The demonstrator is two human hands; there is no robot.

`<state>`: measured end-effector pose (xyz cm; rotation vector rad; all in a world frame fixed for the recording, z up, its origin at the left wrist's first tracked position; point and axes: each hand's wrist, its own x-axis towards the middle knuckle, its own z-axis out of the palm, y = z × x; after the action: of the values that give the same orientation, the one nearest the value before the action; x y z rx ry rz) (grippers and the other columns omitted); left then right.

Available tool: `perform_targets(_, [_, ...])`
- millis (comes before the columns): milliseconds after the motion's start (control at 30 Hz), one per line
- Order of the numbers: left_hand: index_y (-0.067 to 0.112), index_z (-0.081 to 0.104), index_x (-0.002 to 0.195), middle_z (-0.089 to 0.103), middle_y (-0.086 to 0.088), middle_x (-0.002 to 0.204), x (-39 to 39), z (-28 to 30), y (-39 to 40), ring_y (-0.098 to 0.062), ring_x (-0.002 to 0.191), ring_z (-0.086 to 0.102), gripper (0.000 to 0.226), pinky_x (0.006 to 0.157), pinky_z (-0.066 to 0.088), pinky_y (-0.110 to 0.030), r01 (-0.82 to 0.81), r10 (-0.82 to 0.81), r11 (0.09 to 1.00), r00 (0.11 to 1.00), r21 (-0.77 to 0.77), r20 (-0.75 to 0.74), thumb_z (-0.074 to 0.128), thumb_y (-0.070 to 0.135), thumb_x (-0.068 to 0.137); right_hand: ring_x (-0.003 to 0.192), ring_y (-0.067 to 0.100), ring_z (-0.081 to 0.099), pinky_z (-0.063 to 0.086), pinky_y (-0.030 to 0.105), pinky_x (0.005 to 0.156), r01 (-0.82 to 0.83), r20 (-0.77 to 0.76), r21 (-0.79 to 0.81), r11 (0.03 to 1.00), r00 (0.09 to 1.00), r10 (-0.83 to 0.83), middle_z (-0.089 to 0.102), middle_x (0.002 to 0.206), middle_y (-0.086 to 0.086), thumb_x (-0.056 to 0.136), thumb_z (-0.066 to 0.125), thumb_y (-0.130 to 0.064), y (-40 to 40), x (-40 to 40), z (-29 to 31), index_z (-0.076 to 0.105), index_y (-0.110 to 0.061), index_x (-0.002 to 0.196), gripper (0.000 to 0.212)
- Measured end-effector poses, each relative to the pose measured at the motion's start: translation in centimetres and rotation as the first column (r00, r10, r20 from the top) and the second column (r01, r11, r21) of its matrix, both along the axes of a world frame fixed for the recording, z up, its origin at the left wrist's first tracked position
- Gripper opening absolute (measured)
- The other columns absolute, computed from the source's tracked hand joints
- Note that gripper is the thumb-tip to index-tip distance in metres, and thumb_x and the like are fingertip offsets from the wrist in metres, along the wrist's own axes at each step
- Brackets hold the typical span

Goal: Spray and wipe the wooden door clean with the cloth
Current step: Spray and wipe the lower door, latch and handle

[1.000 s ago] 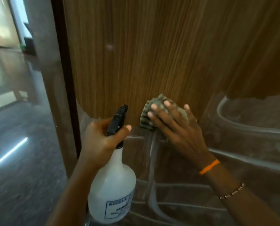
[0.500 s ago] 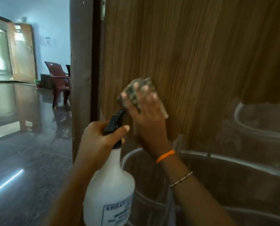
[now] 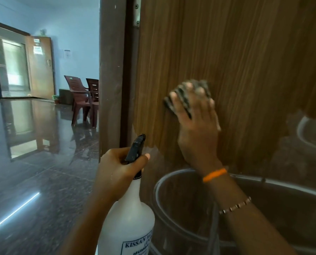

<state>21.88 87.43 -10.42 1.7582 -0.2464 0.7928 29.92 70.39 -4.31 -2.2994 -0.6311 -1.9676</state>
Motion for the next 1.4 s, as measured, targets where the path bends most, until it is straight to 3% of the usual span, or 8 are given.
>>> perform_targets(233, [0.005,0.067,0.066,0.067,-0.013,0.064,-0.7,-1.0,1.5,-0.024,0.059,0.063,0.061,0.06,0.047,-0.024,-0.03,0.029,0.999,0.999,-0.026,-0.019,0.054,0.064,0.053,0.143,0.034,0.024,0.015,0.048,0.116,-0.032,-0.04,-0.368,0.929,0.999,0.018,0.029,0.155,0.011,0.091,0.048,-0.009,4.9,1.5,1.7,0.039,-0.021,0.146,0.057])
perform_targets(467, [0.014,0.067,0.061,0.066,-0.012,0.06,-1.2,-2.3,0.3,-0.029,0.057,0.063,0.047,0.06,0.052,-0.039,-0.028,0.028,1.0,0.999,-0.011,-0.026,0.059,0.06,0.058,0.141,0.033,0.03,0.018,0.05,0.116,-0.049,-0.101,-0.713,0.699,0.994,-0.032,0.044,0.146,0.011,0.092,0.028,-0.012,3.2,1.3,-7.6,0.053,-0.018,0.134,0.05])
perform_targets(600, [0.015,0.068,0.064,0.068,-0.009,0.062,-1.4,-2.4,-0.9,-0.025,0.059,0.065,0.049,0.057,0.05,-0.022,-0.004,0.004,1.0,1.0,0.014,-0.027,0.057,0.063,0.056,0.143,0.032,0.026,0.015,0.052,0.118,-0.016,-0.073,-0.651,0.759,0.996,-0.041,0.038,0.15,0.011,0.091,0.034,-0.009,0.8,0.7,-8.7,0.042,-0.018,0.142,0.052])
perform_targets(867, [-0.003,0.064,0.067,0.062,-0.019,0.063,-0.1,-1.7,-6.5,-0.034,0.059,0.06,0.067,0.057,0.051,-0.032,0.136,-0.136,0.99,0.991,0.045,-0.015,0.059,0.063,0.058,0.142,0.034,0.027,0.014,0.055,0.115,0.212,0.013,-0.168,0.963,0.977,-0.213,0.025,0.156,0.01,0.085,0.057,-0.007,-13.2,-2.5,-8.2,0.035,-0.024,0.148,0.069])
perform_targets(1067, [0.007,0.065,0.063,0.065,-0.01,0.062,0.9,-1.6,-11.5,-0.025,0.058,0.062,0.062,0.06,0.051,-0.041,0.152,-0.15,0.986,0.988,0.075,-0.023,0.056,0.068,0.056,0.143,0.041,0.018,0.017,0.059,0.113,0.348,-0.169,0.363,0.864,0.937,-0.306,0.015,0.157,0.021,0.096,0.032,-0.024,-19.4,-3.6,-10.6,0.018,-0.011,0.152,0.059])
perform_targets(1167, [0.008,0.065,0.062,0.063,-0.008,0.059,1.0,-1.4,-13.0,-0.021,0.053,0.059,0.059,0.055,0.044,-0.03,0.199,-0.198,0.978,0.98,0.069,-0.016,0.058,0.067,0.058,0.141,0.045,0.019,0.021,0.06,0.111,0.37,-0.223,0.551,0.748,0.929,-0.296,0.014,0.156,0.026,0.097,0.034,-0.024,-17.3,-3.4,-11.0,0.016,-0.006,0.152,0.06])
perform_targets(1267, [0.009,0.064,0.064,0.063,-0.007,0.06,0.6,-0.9,-14.4,-0.011,0.049,0.055,0.051,0.051,0.04,-0.015,0.223,-0.222,0.971,0.975,0.093,-0.017,0.073,0.059,0.068,0.143,0.042,0.016,0.013,0.056,0.115,0.343,-0.186,0.454,0.822,0.939,-0.289,0.01,0.158,0.021,0.096,0.037,-0.025,-15.4,-2.9,-10.5,0.016,-0.013,0.152,0.061])
perform_targets(1400, [0.016,0.069,0.067,0.063,-0.003,0.056,0.6,0.3,-15.5,-0.016,0.051,0.058,0.046,0.055,0.047,-0.029,0.294,-0.295,0.955,0.956,0.04,0.0,0.069,0.061,0.061,0.147,0.03,0.014,0.008,0.05,0.119,0.199,-0.055,-0.099,0.975,0.977,-0.205,0.009,0.161,0.005,0.092,0.048,-0.028,-15.0,-2.3,-10.4,0.022,-0.026,0.151,0.065])
